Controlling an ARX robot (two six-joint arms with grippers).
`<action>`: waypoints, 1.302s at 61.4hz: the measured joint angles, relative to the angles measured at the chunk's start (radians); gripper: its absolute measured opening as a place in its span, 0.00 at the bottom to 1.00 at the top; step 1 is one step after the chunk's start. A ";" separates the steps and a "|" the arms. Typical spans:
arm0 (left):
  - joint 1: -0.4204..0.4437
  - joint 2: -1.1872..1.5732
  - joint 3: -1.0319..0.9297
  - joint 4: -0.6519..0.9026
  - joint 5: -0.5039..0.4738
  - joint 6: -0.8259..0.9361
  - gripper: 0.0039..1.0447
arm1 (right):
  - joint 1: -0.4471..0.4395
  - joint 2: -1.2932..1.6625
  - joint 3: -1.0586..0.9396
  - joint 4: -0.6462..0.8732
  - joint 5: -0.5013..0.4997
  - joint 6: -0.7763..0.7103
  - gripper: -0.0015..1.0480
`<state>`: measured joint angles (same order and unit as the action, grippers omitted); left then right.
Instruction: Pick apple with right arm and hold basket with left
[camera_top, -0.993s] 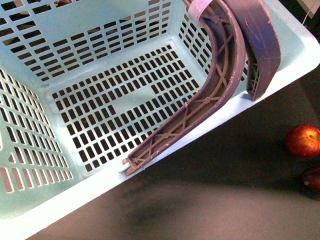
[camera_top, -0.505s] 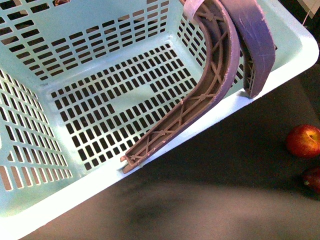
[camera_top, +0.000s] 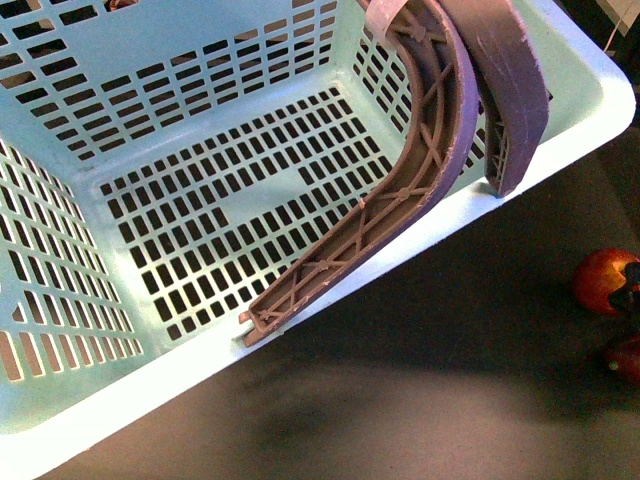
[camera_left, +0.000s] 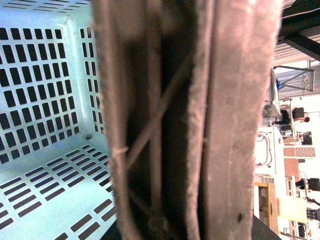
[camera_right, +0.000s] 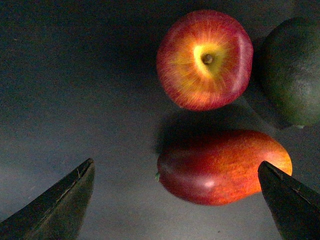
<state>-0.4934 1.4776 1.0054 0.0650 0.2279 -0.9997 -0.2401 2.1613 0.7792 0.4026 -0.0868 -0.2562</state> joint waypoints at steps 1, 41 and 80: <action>0.000 0.000 0.000 0.000 0.000 0.000 0.15 | 0.003 0.014 0.018 -0.004 0.006 0.000 0.92; 0.000 0.000 0.000 0.000 0.000 0.000 0.15 | 0.042 0.204 0.338 -0.132 0.074 0.001 0.92; 0.000 0.000 0.000 0.000 0.000 0.000 0.15 | 0.025 0.341 0.454 -0.188 0.083 -0.006 0.76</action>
<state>-0.4934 1.4776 1.0054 0.0650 0.2279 -0.9997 -0.2150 2.5027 1.2327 0.2150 -0.0040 -0.2623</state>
